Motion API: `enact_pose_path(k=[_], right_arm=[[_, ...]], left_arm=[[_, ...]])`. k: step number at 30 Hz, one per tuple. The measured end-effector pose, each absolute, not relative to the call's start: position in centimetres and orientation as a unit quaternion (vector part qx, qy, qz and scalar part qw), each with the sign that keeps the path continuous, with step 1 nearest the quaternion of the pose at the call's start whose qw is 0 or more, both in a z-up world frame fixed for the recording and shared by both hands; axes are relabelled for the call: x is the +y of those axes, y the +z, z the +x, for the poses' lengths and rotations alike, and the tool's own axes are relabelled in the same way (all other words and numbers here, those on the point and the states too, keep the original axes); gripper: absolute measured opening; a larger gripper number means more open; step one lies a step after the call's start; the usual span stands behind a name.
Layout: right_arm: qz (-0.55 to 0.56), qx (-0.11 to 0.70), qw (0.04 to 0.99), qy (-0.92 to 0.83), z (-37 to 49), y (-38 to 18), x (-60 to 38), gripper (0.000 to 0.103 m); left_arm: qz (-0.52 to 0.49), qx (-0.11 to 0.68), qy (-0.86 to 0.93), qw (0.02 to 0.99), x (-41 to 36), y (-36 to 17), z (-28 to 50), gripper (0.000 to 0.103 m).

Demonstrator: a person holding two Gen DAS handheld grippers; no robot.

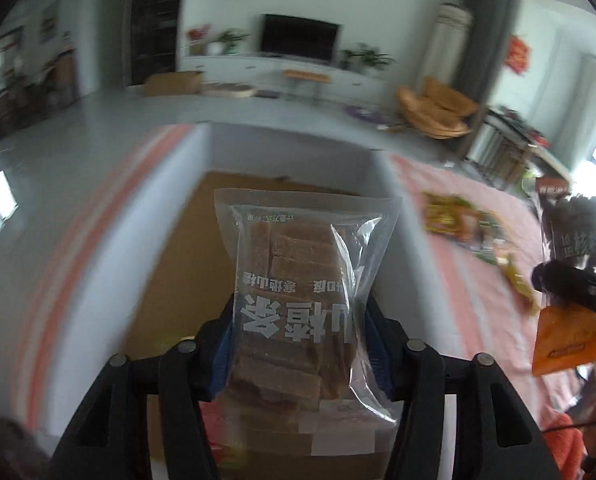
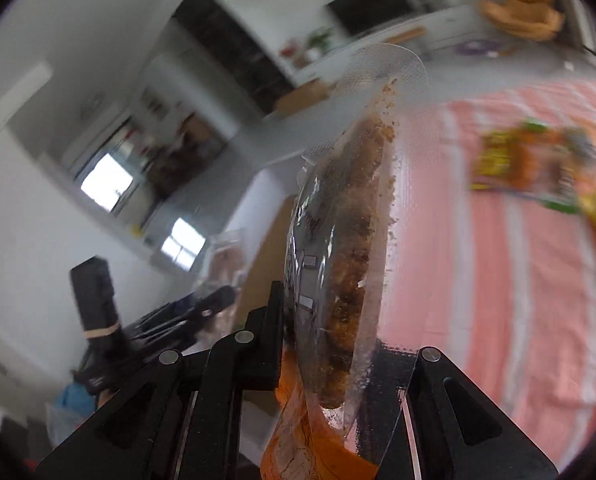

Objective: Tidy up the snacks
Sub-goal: 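Carry the bar-snack bag to the box while the right gripper carries the walnut bag, then return both open grippers from the box to above the table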

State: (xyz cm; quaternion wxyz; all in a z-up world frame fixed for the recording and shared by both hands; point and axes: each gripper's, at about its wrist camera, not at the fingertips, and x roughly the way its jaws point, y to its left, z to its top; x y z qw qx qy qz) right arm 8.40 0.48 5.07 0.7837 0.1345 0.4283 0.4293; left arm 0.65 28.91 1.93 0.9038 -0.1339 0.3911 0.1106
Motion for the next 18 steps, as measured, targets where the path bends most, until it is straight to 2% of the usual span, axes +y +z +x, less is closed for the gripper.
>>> enact_pose_path(k=[1, 2, 3, 6, 11, 15, 18], right_arm=[[0.114, 0.433, 0.775, 0.447, 8.2, 5.0, 3.0, 0.026], [0.091, 0.441, 0.766, 0.459, 8.3, 4.6, 5.5, 0.063], [0.076, 0.448, 0.761, 0.462, 8.4, 4.2, 7.2, 0.092], [0.059, 0.443, 0.773, 0.451, 8.7, 3.4, 8.3, 0.091], [0.039, 0.422, 0.823, 0.379, 9.2, 0.5, 2.3, 0.091], [-0.013, 0.422, 0.879, 0.222, 10.7, -5.0, -6.1, 0.091], [-0.033, 0.435, 0.893, 0.113, 10.8, -9.5, -11.9, 0.091]], left_arm=[[-0.133, 0.390, 0.136, 0.901, 29.9, 1.5, 0.2, 0.078], [-0.138, 0.388, 0.155, 0.898, 30.8, 1.2, -0.3, 0.086], [-0.146, 0.384, 0.165, 0.897, 31.3, 0.9, -0.6, 0.095], [-0.165, 0.366, 0.181, 0.898, 32.0, 0.7, -0.9, 0.096], [-0.179, 0.340, 0.135, 0.913, 29.5, 1.0, 0.1, 0.096], [-0.193, 0.340, 0.019, 0.920, 22.7, 1.3, 2.0, 0.097], [-0.156, 0.370, -0.074, 0.913, 15.5, 1.5, 4.1, 0.100]])
